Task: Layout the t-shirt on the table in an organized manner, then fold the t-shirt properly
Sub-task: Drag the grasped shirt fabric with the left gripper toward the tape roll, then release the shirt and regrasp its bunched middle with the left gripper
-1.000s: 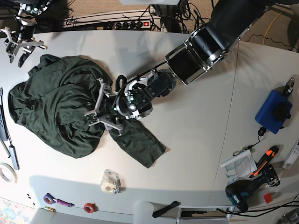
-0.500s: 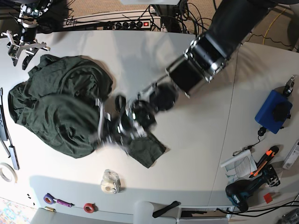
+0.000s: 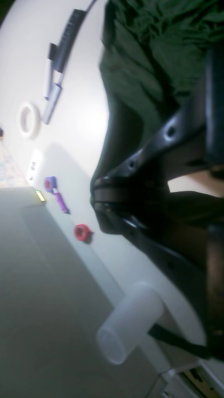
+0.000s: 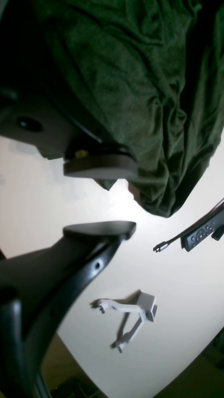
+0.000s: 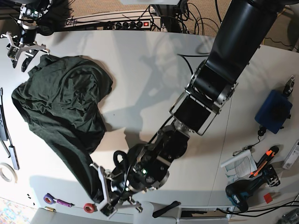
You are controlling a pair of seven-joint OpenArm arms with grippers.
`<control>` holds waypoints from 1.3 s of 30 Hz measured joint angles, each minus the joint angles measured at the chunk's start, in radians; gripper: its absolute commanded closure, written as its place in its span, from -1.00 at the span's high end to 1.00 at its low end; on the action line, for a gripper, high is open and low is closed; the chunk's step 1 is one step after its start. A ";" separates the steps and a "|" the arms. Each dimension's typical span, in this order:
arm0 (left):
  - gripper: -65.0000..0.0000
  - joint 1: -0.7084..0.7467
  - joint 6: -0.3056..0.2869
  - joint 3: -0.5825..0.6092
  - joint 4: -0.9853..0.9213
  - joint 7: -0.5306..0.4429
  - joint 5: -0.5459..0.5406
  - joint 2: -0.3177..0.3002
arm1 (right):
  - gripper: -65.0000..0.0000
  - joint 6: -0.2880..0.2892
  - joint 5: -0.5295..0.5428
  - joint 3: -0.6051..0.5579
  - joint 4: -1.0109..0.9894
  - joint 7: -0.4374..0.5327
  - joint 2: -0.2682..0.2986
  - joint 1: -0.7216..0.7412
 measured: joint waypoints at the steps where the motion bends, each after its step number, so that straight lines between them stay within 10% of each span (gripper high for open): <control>1: -1.00 -0.006 0.000 0.000 0.000 0.001 -0.001 0.000 | -0.30 0.000 0.000 0.000 0.000 0.000 -0.009 0.004; 7: -1.00 0.006 -0.004 0.005 -0.013 -0.006 0.011 0.000 | -0.30 0.002 0.000 0.000 0.000 0.000 -0.044 0.027; 11: -0.02 0.003 -0.067 0.017 -0.138 -0.085 0.138 0.000 | -0.30 0.002 0.000 -0.020 0.000 0.000 -0.044 0.029; 17: -0.02 0.016 -0.036 0.021 -0.385 -0.003 0.068 0.000 | -0.30 0.000 -0.001 -0.031 0.000 0.001 -0.042 0.032; 26: -0.02 0.183 -0.482 -0.002 -0.103 0.423 -0.435 -0.026 | -0.30 0.004 0.000 -0.031 0.000 0.016 -0.008 0.074; 39: -0.02 0.573 -0.509 -0.006 0.200 0.547 -0.350 -0.030 | -0.32 -0.005 -0.001 -0.032 0.000 -0.039 0.128 0.130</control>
